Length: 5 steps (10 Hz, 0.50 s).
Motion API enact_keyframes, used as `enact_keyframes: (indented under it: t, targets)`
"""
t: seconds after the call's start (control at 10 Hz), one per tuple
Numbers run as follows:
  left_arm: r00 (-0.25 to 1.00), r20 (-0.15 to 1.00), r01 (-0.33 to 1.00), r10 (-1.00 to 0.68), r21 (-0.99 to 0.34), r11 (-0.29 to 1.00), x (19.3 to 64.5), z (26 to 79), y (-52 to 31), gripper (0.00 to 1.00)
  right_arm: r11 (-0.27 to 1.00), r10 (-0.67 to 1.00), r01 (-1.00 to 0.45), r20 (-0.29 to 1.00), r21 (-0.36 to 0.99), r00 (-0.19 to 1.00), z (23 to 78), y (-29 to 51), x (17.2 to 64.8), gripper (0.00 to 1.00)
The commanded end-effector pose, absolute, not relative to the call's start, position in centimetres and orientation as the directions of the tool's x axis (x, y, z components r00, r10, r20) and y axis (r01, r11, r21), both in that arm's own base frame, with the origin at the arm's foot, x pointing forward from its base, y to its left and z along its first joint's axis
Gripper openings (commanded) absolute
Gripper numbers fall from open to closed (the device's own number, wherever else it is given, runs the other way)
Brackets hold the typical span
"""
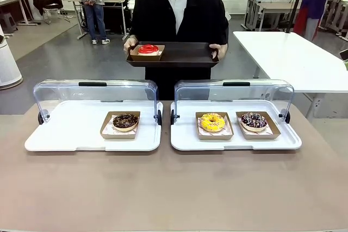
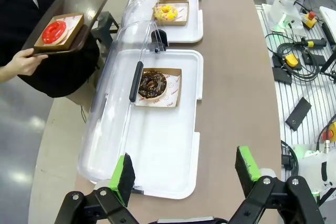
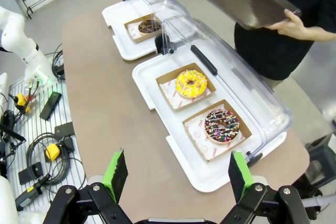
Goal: Provide the desired donut to the person.
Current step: Pick up and lift the Paper togo box containing the Donut pointed at by the person.
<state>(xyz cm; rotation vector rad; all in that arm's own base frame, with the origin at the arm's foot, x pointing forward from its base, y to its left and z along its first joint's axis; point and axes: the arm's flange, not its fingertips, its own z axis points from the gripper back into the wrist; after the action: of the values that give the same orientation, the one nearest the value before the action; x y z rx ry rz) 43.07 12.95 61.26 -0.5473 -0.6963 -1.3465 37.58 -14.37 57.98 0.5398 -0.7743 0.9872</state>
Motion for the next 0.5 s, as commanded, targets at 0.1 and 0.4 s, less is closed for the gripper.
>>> enact_keyframes:
  t: [0.1,0.4]
  targets:
    - [0.071,0.780,0.985,-0.622,0.043,0.165,42.8,61.1,14.0,1.00,0.445,0.512,-0.894,0.804,0.053,0.302,58.1,-14.4,37.8,1.00]
    - [0.066,0.860,0.984,-0.506,0.028,0.175,42.7,60.4,15.2,1.00,0.445,0.512,-0.894,0.804,0.053,0.302,58.1,-14.4,37.8,1.00]
